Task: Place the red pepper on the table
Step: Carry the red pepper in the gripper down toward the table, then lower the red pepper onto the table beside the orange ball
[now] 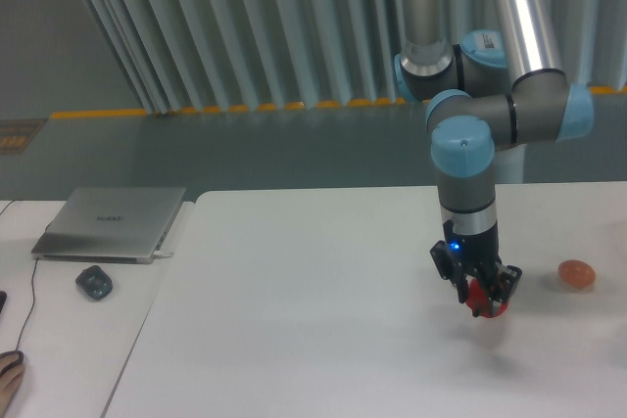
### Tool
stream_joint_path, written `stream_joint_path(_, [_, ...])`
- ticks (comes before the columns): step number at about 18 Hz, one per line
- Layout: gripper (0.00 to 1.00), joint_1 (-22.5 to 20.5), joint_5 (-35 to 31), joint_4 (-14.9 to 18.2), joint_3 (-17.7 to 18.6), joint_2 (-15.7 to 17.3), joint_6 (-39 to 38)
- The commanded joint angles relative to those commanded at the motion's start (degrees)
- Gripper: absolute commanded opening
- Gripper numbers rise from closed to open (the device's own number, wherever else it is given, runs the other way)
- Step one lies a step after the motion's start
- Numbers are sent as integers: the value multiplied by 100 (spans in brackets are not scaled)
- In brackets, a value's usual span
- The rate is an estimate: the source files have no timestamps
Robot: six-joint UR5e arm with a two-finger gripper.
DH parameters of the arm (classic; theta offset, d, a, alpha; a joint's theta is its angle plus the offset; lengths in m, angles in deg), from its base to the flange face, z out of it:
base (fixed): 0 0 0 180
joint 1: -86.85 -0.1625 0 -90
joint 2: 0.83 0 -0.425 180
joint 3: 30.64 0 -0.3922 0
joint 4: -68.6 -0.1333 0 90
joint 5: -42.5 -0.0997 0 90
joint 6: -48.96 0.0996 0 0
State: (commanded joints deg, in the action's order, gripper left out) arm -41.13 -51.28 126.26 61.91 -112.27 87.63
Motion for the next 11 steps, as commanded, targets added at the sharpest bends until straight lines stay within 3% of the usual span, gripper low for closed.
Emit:
stream_joint_path(9, [24, 141, -141, -150, -26, -194, -62])
stream_joint_path(11, [36, 141, -141, -167, -35, -194, -62])
